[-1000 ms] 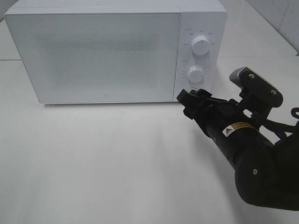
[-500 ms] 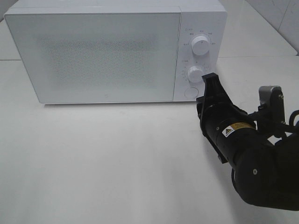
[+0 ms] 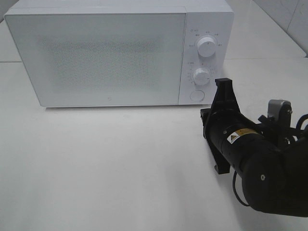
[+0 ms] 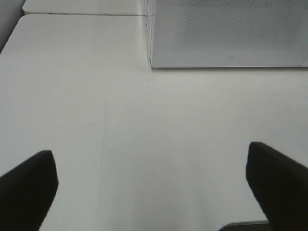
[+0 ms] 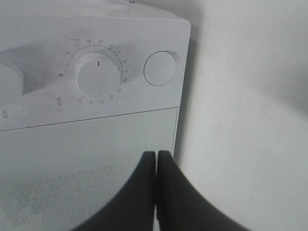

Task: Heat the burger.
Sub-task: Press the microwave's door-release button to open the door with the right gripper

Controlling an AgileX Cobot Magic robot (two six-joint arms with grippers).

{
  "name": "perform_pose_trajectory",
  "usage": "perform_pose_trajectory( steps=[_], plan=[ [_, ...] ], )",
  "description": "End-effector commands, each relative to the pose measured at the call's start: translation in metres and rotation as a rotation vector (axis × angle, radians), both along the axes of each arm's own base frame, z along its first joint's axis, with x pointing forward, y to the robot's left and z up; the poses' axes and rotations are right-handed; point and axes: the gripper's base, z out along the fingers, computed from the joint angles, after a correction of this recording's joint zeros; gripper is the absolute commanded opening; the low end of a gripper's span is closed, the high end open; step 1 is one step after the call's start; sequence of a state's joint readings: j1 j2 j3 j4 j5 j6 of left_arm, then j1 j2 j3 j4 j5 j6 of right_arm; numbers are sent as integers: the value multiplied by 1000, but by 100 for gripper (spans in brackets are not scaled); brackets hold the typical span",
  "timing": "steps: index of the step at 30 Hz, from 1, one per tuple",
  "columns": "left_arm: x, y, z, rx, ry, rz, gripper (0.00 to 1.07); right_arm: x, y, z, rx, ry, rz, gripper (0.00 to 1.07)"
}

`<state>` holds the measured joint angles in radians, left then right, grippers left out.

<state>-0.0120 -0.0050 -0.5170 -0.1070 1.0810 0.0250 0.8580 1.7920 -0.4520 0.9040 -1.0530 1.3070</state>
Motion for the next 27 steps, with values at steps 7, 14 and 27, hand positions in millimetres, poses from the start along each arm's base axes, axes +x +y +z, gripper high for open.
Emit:
perform_pose_trajectory(
  steps=[7, 14, 27],
  plan=[
    [0, 0, 1, -3, -15, 2, 100, 15, 9, -7, 24, 7, -26, 0],
    [0, 0, 1, -3, -15, 2, 100, 32, 10, -10, 41, 31, -59, 0],
    [0, 0, 1, -3, -15, 2, 100, 74, 14, -21, 46, 21, -71, 0]
  ],
)
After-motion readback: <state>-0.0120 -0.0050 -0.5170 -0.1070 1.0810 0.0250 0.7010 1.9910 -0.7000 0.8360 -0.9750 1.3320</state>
